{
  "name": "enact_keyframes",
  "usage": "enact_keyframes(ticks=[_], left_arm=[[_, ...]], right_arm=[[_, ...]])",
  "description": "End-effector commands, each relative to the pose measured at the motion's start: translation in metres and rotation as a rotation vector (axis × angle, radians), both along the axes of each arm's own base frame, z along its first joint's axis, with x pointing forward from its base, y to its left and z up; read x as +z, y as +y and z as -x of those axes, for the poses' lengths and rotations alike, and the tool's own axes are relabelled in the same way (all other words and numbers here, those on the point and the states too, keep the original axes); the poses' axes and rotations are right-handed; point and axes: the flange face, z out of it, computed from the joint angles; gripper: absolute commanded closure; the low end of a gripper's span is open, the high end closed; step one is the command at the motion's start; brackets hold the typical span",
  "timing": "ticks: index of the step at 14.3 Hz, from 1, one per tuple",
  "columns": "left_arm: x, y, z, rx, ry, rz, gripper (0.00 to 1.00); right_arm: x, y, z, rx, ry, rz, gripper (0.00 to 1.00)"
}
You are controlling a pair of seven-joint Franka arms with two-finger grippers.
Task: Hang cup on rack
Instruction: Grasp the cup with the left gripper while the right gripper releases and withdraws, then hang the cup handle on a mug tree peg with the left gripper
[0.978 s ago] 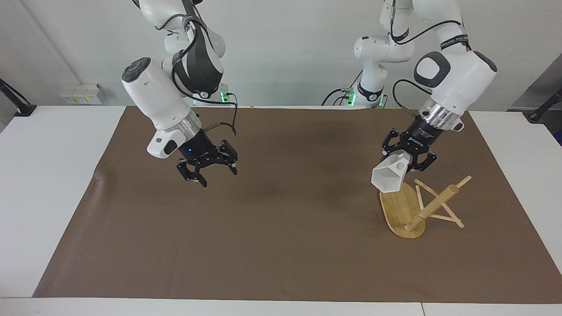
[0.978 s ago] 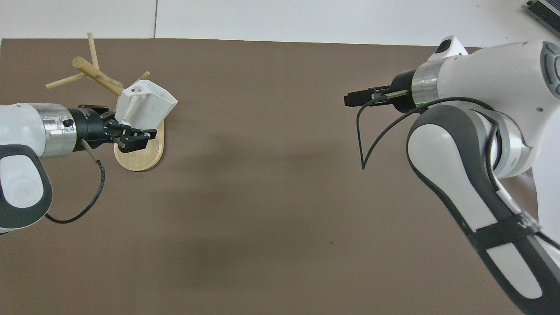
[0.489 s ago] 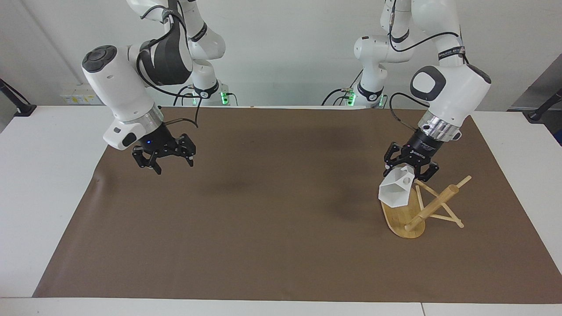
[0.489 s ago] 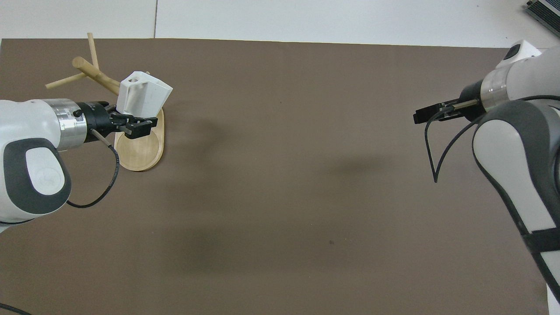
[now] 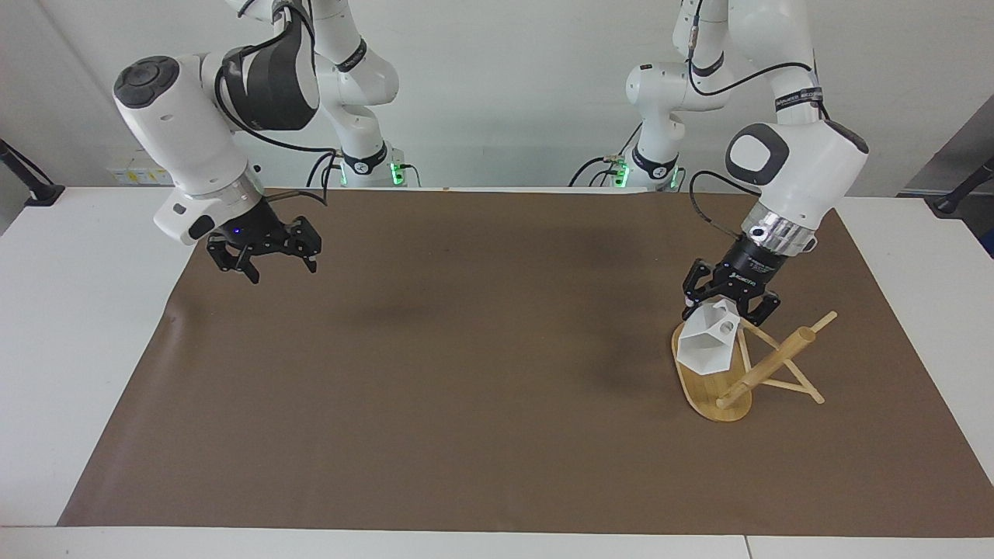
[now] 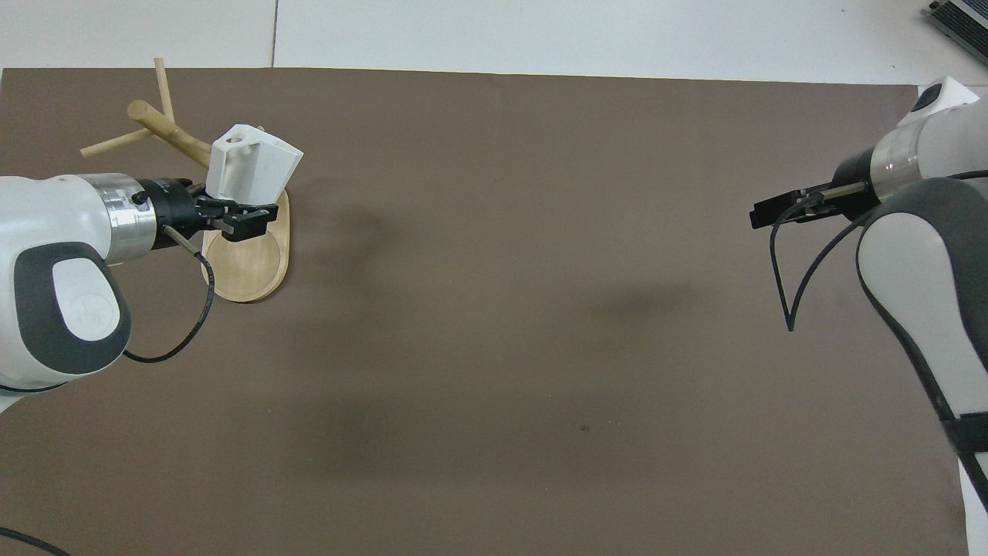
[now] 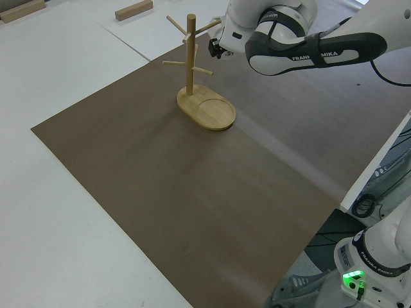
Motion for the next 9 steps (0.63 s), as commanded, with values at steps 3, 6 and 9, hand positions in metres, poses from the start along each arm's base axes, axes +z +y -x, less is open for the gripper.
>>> enact_keyframes(ticks=[3,6,9], left_arm=[[0.004,0.004,-0.004,0.030,-0.007,-0.002,1.00],[0.005,0.000,-0.004,0.027,0.002,0.002,1.00],[0.008,-0.006,-0.004,0.011,0.016,0.008,1.00]], right_arm=[[0.023,-0.014,0.012,-0.038,0.053,0.021,0.00],[0.037,-0.012,0.018,-0.056,0.054,0.023,0.00],[0.051,-0.022,0.021,-0.089,0.045,0.025,0.00]])
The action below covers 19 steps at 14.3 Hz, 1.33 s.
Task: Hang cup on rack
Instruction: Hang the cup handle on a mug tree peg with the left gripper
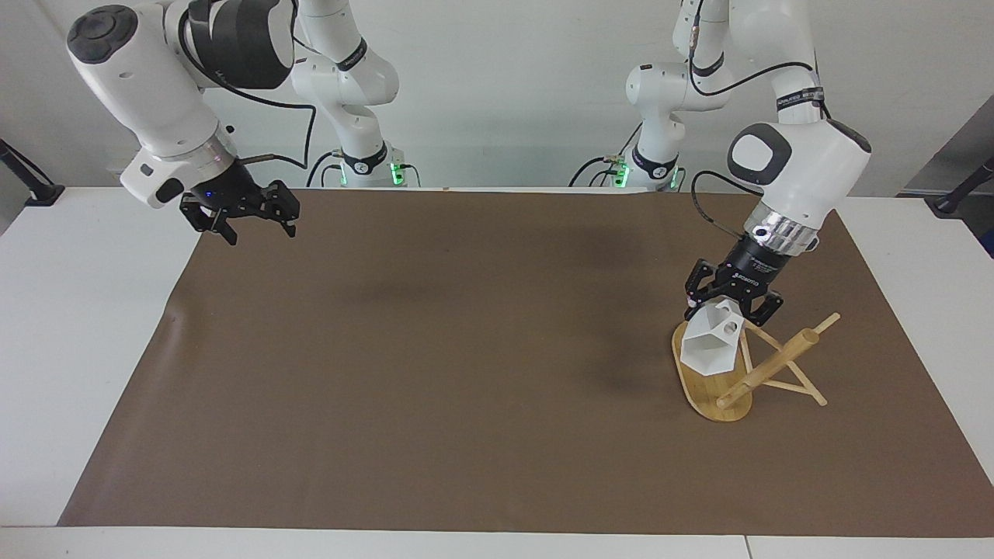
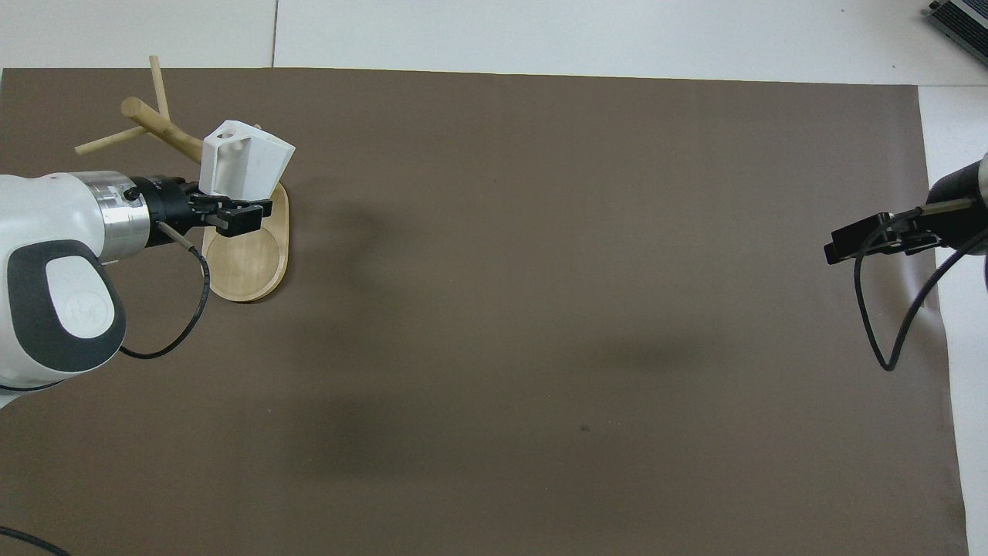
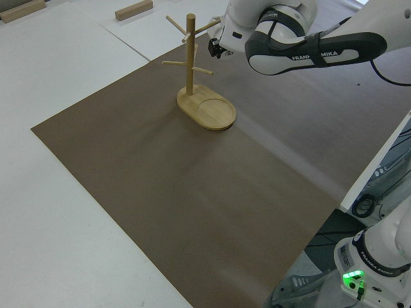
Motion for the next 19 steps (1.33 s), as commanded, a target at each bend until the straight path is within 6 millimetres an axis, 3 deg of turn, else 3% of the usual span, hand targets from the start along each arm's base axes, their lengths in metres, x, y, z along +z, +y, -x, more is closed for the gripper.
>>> enact_keyframes(ticks=[1,5,11,16,19], left_arm=[[0.007,-0.007,-0.003,0.006,0.022,0.007,1.00],[0.009,-0.001,-0.004,0.016,0.020,0.009,1.00],[0.007,0.005,-0.003,0.052,0.040,0.020,1.00],[0.003,0.026,-0.002,0.212,0.096,0.066,1.00],[-0.003,0.025,0.002,0.240,0.108,0.073,1.00]], right_arm=[[0.015,-0.013,0.004,-0.048,-0.004,0.022,0.00],[0.024,-0.029,0.008,-0.080,-0.034,0.027,0.00],[0.022,-0.040,0.008,-0.111,-0.047,0.031,0.00],[0.023,-0.048,0.009,-0.183,-0.046,0.036,0.00],[0.020,-0.050,0.010,-0.189,-0.039,0.036,0.00]])
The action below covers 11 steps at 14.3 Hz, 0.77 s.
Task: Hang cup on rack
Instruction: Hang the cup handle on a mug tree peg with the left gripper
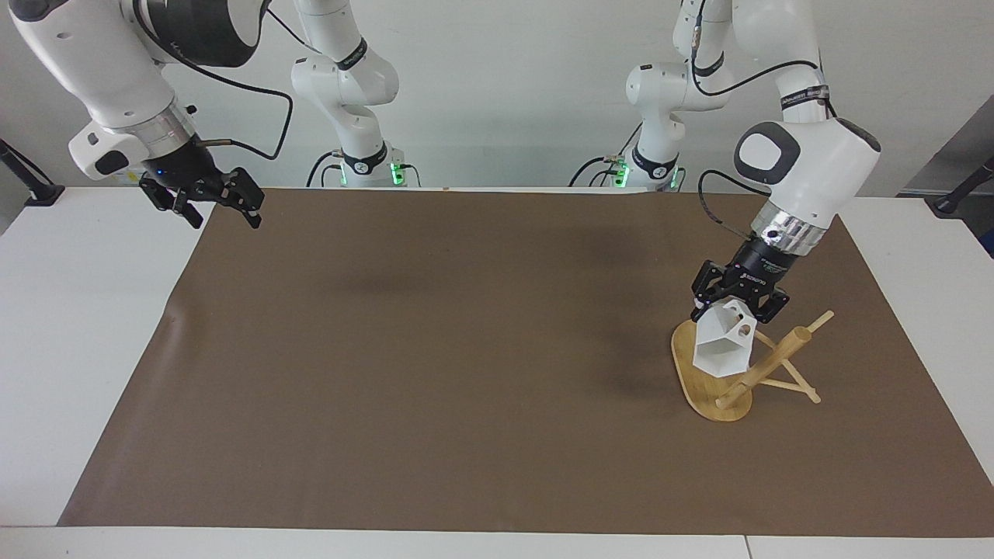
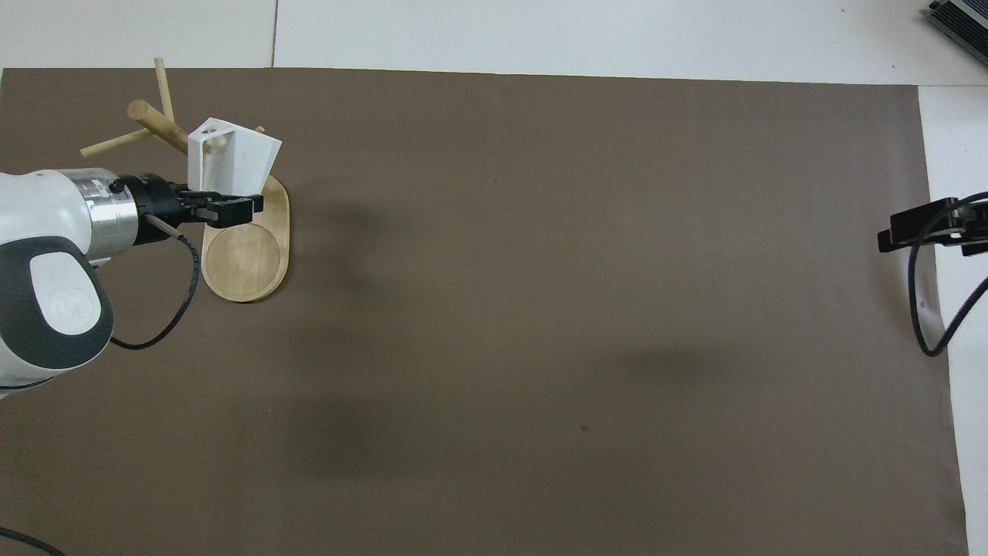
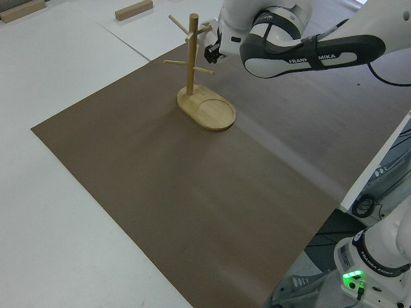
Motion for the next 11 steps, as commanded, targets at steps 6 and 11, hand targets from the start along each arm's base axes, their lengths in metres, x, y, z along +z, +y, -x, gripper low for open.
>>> enact_keyframes(ticks=[6,11], left_arm=[[-0.0084,0.0052,0.0057,0.156,0.042,0.035,1.00],[-0.0080,0.0037,0.0051,0.162,0.041,0.037,0.33]], right_arm=[[-0.0009,0.0015,0.0079,-0.013,0.007,0.017,0.00],[-0.0009,0.0015,0.0080,-0.013,0.007,0.017,0.00]])
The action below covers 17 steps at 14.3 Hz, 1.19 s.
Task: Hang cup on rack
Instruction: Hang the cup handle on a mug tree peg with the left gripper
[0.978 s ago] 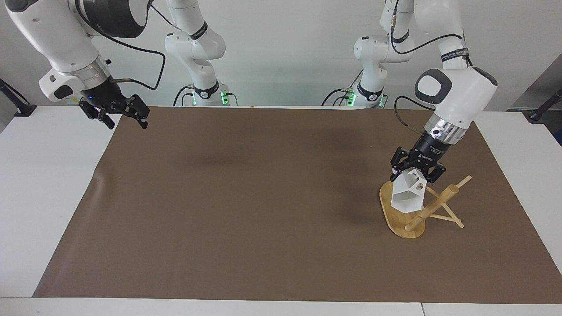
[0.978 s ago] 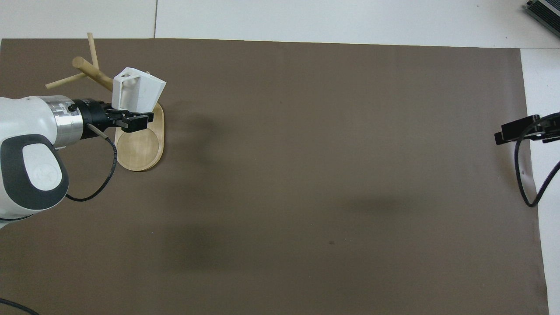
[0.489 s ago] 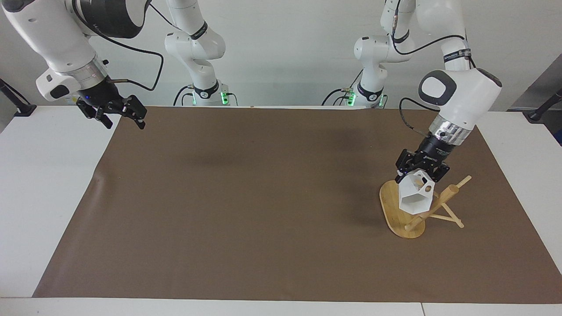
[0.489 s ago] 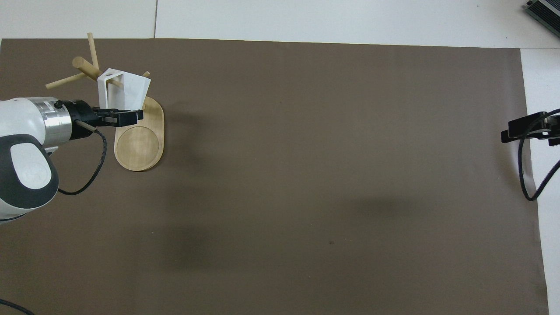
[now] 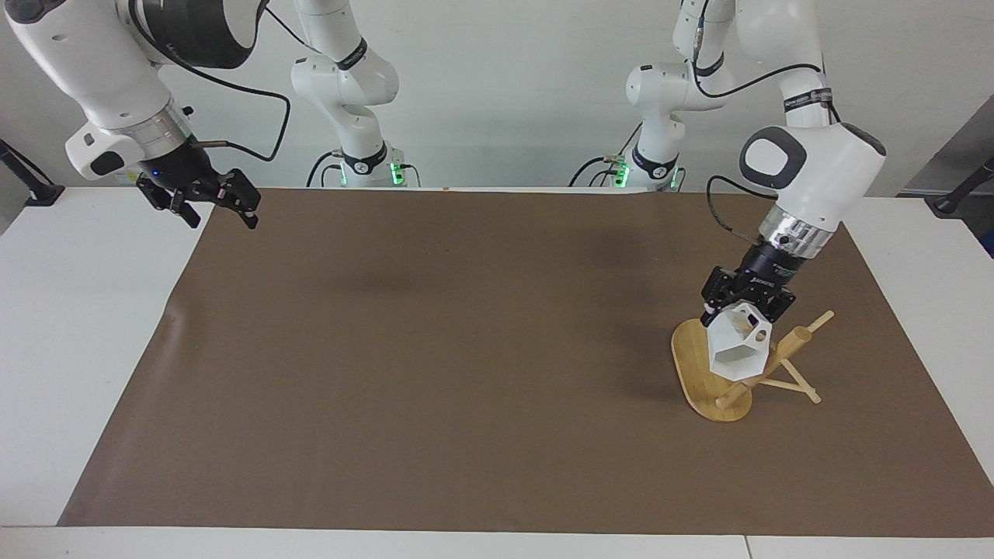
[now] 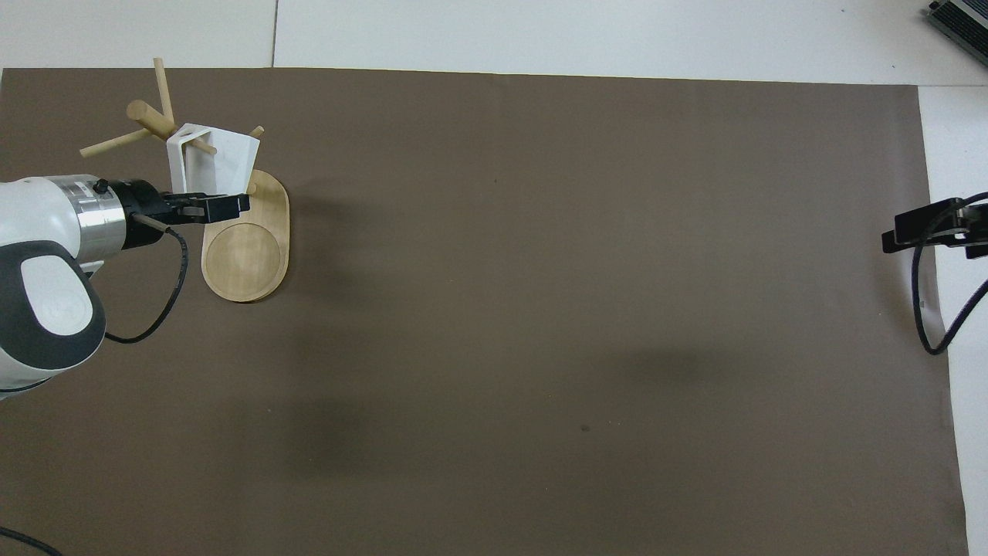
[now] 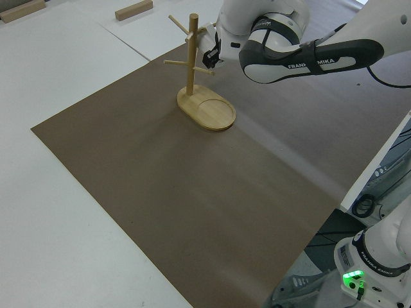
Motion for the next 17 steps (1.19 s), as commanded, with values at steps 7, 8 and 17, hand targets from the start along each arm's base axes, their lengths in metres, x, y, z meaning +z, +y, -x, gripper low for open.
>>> enact_keyframes(ticks=[7,8,17], left_arm=[[0.004,-0.005,0.003,0.077,0.066,0.029,0.00],[0.009,-0.006,0.003,0.053,0.074,0.008,0.00],[0.086,0.033,0.020,-0.427,0.097,-0.198,0.00]], right_arm=[[0.001,0.001,0.008,-0.010,0.003,0.017,0.00],[0.001,0.001,0.008,-0.010,0.003,0.017,0.00],[0.001,0.002,0.008,-0.008,0.003,0.017,0.00]])
